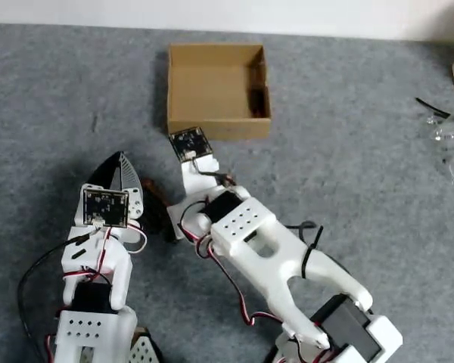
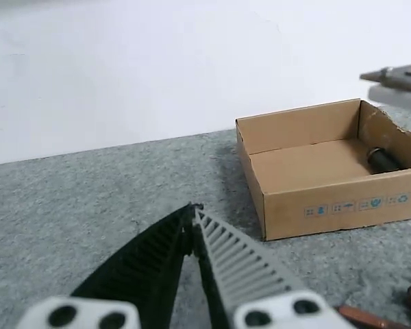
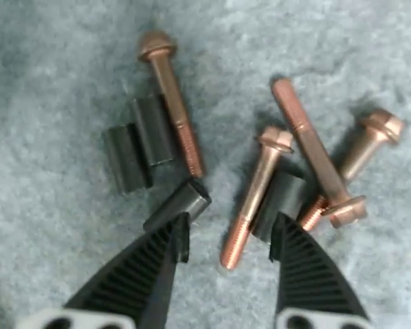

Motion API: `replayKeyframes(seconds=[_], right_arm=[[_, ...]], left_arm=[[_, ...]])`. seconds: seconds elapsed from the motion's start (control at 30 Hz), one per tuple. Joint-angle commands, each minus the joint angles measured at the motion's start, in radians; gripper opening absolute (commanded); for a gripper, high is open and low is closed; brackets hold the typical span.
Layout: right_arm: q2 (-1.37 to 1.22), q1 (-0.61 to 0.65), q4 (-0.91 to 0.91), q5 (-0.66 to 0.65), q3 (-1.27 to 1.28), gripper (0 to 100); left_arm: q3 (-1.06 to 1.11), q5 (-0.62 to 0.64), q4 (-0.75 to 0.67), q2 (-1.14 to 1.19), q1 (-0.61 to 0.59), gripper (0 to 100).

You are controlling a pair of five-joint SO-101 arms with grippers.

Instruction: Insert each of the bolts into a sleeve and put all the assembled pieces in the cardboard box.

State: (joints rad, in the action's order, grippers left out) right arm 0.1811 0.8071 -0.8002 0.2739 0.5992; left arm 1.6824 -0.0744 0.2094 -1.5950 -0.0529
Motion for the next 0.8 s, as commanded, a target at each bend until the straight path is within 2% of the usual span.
replayKeyframes(seconds=[0.0, 0.2, 0.53, 0.77], right_arm=[[0.041, -0.047, 0.033, -0.006, 0.018, 17.0], [0.042, -0.122, 0.091, -0.012, 0.071, 17.0], [0.041, -0.124, 0.097, -0.014, 0.07, 17.0], [0.039, -0.122, 0.165, -0.014, 0.077, 16.9]], left_arm=[[0.013, 0.009, -0.025, -0.002, -0.004, 1], [0.015, 0.009, -0.025, -0.002, -0.002, 1], [0.016, 0.009, -0.025, -0.002, -0.001, 1], [0.018, 0.008, -0.025, -0.002, 0.015, 1]])
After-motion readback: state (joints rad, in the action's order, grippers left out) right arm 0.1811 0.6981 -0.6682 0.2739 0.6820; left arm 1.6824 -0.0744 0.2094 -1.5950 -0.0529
